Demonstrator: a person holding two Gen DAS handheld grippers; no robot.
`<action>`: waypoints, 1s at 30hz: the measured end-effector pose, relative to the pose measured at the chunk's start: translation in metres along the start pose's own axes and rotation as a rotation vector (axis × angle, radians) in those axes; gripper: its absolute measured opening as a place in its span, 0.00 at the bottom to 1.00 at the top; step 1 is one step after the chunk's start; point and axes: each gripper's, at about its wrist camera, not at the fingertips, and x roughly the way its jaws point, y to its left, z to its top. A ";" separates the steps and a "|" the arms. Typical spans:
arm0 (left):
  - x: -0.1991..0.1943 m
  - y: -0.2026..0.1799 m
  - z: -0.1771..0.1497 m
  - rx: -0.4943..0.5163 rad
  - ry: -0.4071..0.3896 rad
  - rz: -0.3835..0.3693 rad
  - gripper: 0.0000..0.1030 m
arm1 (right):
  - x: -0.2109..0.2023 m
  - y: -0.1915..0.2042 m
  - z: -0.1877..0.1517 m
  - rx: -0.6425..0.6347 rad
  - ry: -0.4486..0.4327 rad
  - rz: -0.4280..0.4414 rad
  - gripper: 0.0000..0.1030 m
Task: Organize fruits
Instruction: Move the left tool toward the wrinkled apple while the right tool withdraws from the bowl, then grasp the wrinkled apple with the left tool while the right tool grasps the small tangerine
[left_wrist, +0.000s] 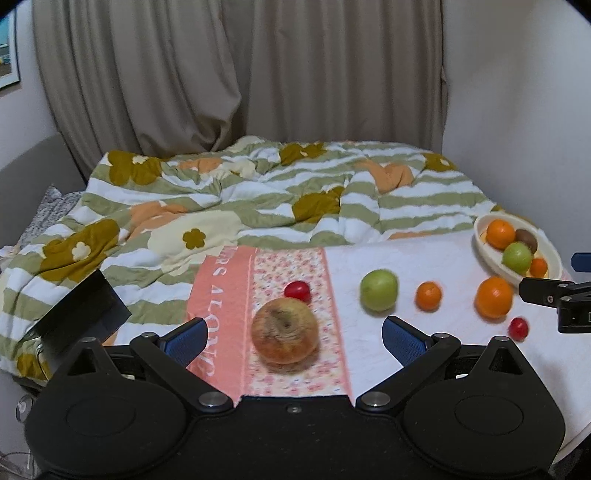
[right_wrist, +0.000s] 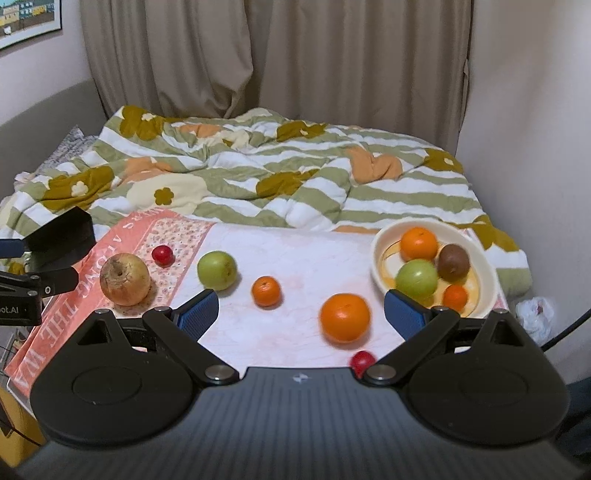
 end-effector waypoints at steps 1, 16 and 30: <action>0.007 0.005 0.000 0.005 0.011 -0.007 0.99 | 0.005 0.005 -0.001 -0.004 0.002 -0.006 1.00; 0.100 0.010 -0.018 0.040 0.122 0.005 0.99 | 0.127 0.036 -0.013 -0.035 0.090 -0.006 1.00; 0.139 0.001 -0.019 -0.003 0.141 0.030 0.85 | 0.175 0.036 -0.020 -0.113 0.145 0.042 0.82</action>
